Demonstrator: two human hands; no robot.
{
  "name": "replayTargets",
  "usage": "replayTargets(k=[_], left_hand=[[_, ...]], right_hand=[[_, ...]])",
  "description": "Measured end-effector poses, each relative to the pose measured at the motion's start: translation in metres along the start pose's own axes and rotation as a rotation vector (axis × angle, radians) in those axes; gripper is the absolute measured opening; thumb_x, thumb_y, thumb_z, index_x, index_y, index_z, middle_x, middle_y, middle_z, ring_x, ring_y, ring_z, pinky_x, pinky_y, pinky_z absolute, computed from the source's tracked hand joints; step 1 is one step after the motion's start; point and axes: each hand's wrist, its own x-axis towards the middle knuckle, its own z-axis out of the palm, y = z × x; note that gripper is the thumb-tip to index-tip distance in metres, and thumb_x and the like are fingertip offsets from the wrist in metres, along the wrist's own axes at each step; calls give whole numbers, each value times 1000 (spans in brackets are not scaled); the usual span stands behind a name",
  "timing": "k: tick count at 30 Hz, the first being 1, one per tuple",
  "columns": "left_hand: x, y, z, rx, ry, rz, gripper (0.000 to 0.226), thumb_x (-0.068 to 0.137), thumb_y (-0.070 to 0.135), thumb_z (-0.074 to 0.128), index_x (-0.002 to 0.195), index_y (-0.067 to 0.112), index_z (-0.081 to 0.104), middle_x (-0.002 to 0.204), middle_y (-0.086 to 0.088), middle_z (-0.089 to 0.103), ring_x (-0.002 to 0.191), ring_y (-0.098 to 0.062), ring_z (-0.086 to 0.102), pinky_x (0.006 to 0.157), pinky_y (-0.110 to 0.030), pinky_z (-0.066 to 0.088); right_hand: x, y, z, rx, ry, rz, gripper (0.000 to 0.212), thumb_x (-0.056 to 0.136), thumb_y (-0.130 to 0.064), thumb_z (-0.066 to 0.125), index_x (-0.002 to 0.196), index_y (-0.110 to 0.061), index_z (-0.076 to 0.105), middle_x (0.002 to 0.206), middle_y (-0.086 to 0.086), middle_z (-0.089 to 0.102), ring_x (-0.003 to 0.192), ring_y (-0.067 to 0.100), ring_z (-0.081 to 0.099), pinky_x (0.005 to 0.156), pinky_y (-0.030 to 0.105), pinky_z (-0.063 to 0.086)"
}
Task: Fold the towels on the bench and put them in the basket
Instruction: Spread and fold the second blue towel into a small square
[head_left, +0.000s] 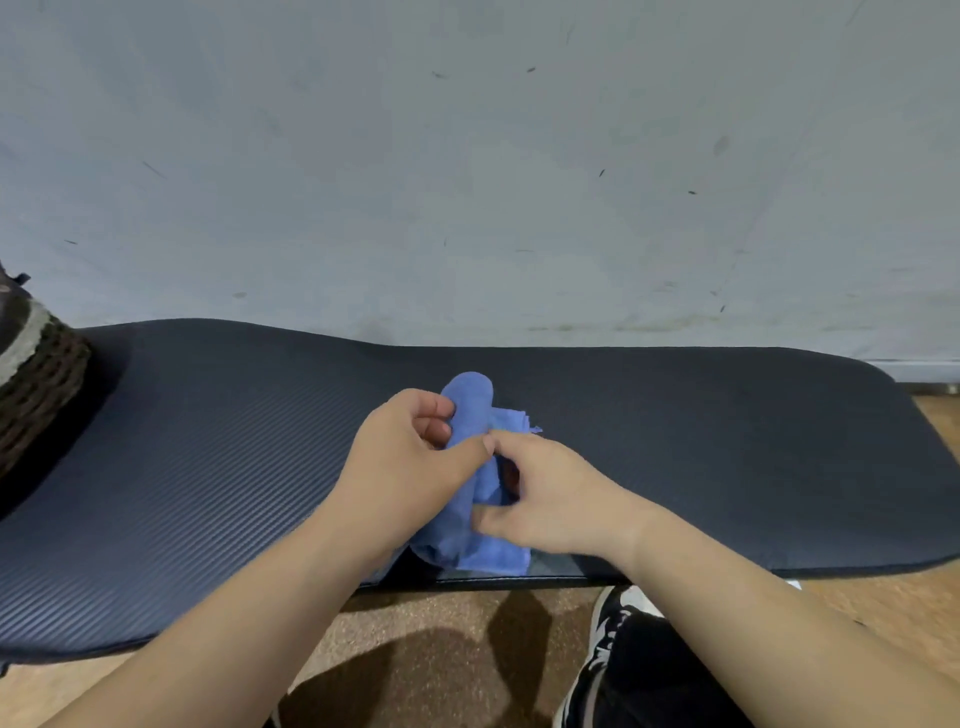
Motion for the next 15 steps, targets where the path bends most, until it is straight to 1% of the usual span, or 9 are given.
replayTargets(k=[1,2,4,7,9,10,11,13,15], left_hand=[[-1,2,2,-13,-11,13,28,83,31,83,107,26,70,94,8,73,80,0,69,75,-17,56],[-3,4,5,-17,-27,25,23,87,30,80,108,26,72,94,9,74,80,2,69,78,-18,57],[-8,3,12,42,-76,64,17,93,26,71,109,25,74,94,12,76,84,4,70,86,-23,59],[-13,-4,25,181,-173,157,28,95,12,60,118,22,72,101,11,74,91,-2,70,89,-30,58],[-14,-7,29,207,-223,180,38,94,10,60,128,25,69,107,11,71,94,-1,68,87,-22,56],[-13,-7,29,208,-225,198,40,92,11,64,128,28,68,108,12,69,94,0,66,84,-18,55],[-11,-6,27,213,-203,229,41,89,12,70,124,32,66,109,12,66,93,1,64,81,-17,52],[-7,-10,21,257,-125,260,49,80,23,82,121,36,59,110,13,57,94,0,58,80,-18,48],[-5,-13,17,274,-117,146,54,72,42,87,114,33,55,107,14,57,92,-2,59,81,-25,53]], right_hand=[[0,3,-6,140,-24,44,21,84,-26,70,102,-31,62,77,-14,61,68,1,56,67,26,50],[1,5,-12,265,-27,100,24,84,-16,64,105,-28,64,78,-12,66,70,1,59,71,29,55],[2,9,-20,469,4,225,31,86,-6,53,111,-20,65,83,1,73,74,13,68,80,39,62],[4,13,-26,658,109,369,21,96,-17,51,113,-11,60,83,12,73,66,26,72,78,50,65],[4,13,-27,706,120,393,32,100,-37,58,115,-10,58,85,11,76,67,30,75,75,50,66],[4,13,-26,682,120,394,38,100,-45,60,115,-10,57,88,11,77,67,29,76,74,49,66],[4,12,-24,639,131,391,40,100,-48,61,114,-11,57,90,11,76,65,26,76,73,48,66],[4,10,-21,584,182,388,35,100,-43,63,113,-11,57,89,10,74,60,22,73,70,48,66],[6,11,-19,587,228,387,32,102,-37,63,113,-7,57,84,9,70,56,20,69,63,44,66]])
